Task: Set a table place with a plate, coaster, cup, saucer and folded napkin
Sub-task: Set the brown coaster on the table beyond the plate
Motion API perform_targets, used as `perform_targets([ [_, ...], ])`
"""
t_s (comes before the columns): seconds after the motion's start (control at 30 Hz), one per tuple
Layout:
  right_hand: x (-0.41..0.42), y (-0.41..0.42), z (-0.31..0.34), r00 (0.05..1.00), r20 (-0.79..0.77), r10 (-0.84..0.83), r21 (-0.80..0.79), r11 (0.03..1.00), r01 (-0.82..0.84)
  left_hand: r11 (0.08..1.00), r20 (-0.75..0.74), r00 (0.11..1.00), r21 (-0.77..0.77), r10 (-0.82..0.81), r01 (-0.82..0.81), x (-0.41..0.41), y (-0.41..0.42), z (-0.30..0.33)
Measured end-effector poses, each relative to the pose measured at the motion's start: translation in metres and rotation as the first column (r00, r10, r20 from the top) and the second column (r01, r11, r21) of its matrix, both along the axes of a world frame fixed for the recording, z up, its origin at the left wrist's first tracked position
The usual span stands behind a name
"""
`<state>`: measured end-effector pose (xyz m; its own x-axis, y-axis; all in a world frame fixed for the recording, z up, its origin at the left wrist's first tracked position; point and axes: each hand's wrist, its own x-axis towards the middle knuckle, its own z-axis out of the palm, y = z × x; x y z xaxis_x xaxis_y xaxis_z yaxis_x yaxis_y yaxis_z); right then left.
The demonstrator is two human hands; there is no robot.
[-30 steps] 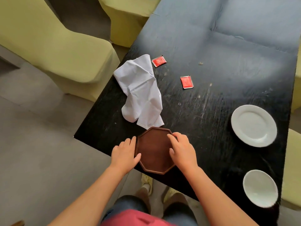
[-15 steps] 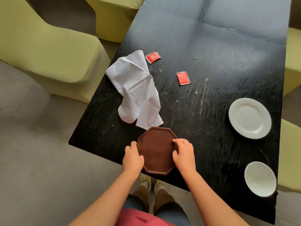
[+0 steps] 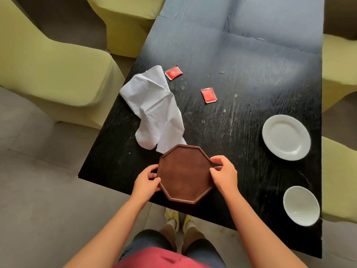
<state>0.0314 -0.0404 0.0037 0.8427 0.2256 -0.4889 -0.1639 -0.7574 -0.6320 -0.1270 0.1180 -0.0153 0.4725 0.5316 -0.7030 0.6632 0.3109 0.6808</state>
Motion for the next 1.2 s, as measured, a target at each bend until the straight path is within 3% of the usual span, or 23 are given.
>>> perform_targets([
  [0.43,0.082,-0.049,0.082,0.995,-0.011,-0.102,0.327,0.940,0.100,0.980,0.351,0.932,-0.136,-0.091,0.146,0.086,0.006,0.085],
  [0.73,0.166,-0.115,0.115,0.977,-0.079,-0.197,0.425,0.880,0.211,0.965,0.411,0.890,-0.074,-0.200,0.251,0.185,-0.041,0.116],
  [0.9,0.243,-0.156,0.126,0.975,-0.147,-0.168,0.464,0.859,0.218,0.978,0.415,0.890,-0.006,-0.187,0.208,0.264,-0.079,0.130],
  [1.2,0.379,-0.187,0.128,0.982,-0.073,-0.173,0.545,0.818,0.185,0.984,0.455,0.873,0.113,-0.176,0.140,0.418,-0.108,0.131],
])
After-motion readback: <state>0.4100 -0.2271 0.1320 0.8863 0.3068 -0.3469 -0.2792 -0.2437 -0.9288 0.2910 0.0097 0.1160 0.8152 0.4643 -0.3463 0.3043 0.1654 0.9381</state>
